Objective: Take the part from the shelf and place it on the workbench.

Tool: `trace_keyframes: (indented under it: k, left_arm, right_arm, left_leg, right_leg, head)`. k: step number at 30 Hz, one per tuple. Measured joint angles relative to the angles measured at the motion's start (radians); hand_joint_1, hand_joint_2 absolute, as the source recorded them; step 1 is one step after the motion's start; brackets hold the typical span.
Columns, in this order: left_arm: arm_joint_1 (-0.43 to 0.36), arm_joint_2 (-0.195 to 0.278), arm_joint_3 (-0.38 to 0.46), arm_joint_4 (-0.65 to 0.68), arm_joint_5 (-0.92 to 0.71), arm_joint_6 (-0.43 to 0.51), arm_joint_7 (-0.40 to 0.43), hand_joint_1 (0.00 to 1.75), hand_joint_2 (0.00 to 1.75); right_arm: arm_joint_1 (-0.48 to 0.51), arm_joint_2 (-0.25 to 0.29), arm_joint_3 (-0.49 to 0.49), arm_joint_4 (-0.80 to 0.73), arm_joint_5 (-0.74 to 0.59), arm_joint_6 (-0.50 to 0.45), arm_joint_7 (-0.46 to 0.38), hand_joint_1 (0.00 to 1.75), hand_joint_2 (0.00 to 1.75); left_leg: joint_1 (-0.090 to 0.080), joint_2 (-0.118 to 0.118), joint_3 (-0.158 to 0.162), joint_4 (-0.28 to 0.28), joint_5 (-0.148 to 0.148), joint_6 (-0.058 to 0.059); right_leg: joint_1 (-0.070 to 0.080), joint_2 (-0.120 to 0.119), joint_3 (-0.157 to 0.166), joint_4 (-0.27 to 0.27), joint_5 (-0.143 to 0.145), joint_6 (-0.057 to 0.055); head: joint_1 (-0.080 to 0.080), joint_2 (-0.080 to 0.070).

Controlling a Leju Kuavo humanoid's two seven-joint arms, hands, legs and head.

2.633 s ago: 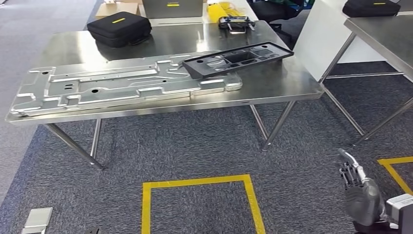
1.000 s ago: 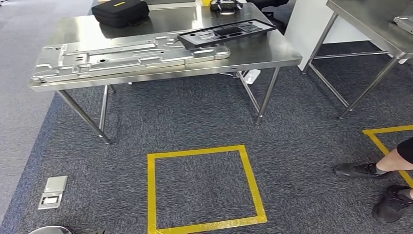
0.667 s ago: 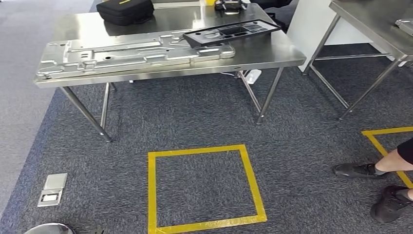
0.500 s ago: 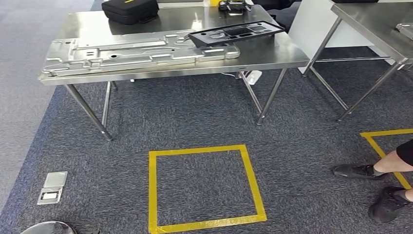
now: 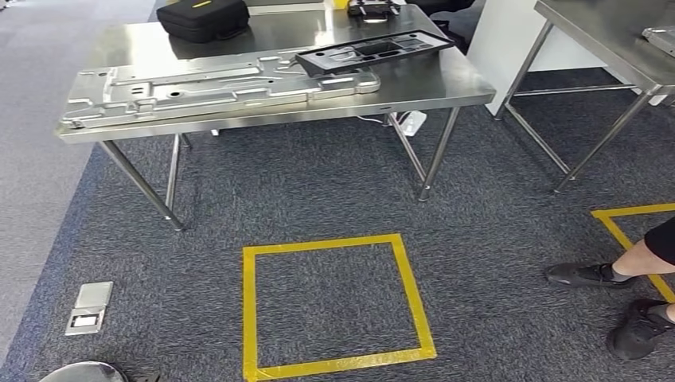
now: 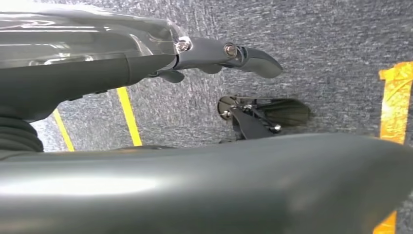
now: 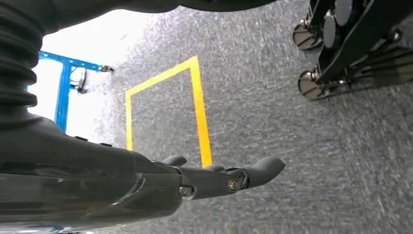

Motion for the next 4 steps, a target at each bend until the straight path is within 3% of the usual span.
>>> trace_keyframes:
  k: [4]
  left_arm:
    - [0.017,0.008,-0.072,-0.01,0.063,0.008,0.018,0.0,1.75]
  right_arm:
    - [0.006,-0.009,0.067,-0.005,-0.055,-0.003,0.0,0.0,1.75]
  left_leg:
    - [0.002,-0.001,0.0,-0.003,0.003,-0.006]
  right_leg:
    - [0.003,-0.001,0.0,0.001,-0.001,-0.004]
  head:
    - [0.0,0.0]
